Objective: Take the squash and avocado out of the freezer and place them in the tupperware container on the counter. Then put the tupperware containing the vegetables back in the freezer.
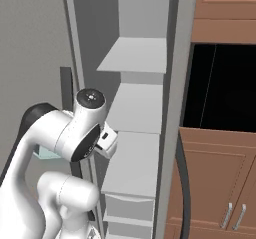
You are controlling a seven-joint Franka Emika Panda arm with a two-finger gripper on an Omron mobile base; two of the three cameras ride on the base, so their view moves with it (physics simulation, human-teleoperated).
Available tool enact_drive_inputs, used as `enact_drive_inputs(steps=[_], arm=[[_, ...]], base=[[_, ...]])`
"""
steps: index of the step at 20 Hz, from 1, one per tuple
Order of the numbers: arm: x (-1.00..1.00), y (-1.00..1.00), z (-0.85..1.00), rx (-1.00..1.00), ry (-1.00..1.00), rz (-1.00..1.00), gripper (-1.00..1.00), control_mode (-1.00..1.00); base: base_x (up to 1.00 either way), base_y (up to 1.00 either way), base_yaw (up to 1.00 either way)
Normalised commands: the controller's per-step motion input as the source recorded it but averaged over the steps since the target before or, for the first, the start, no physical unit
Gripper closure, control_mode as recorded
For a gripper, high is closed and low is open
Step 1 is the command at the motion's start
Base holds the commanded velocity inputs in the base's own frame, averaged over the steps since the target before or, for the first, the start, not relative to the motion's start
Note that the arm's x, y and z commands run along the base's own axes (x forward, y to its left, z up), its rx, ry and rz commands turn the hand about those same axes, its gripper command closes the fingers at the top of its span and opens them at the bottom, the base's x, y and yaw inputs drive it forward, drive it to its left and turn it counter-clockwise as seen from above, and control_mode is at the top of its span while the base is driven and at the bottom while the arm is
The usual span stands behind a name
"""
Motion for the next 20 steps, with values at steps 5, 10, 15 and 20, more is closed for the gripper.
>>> enact_drive_inputs(steps=[5,10,15,20], arm=[[-0.26,-0.20,0.21,0.00,-0.17,-0.02,1.00,-1.00],[-0.64,-0.18,0.32,0.00,-0.16,-0.11,1.00,-1.00],[-0.27,-0.22,0.45,0.00,-0.04,-0.26,1.00,-1.00],[-0.02,-0.36,0.51,0.05,0.00,-0.36,1.00,-1.00]], base=[[0.00,0.00,0.00],[0.00,0.00,0.00],[0.00,0.00,0.00],[0.00,0.00,0.00]])
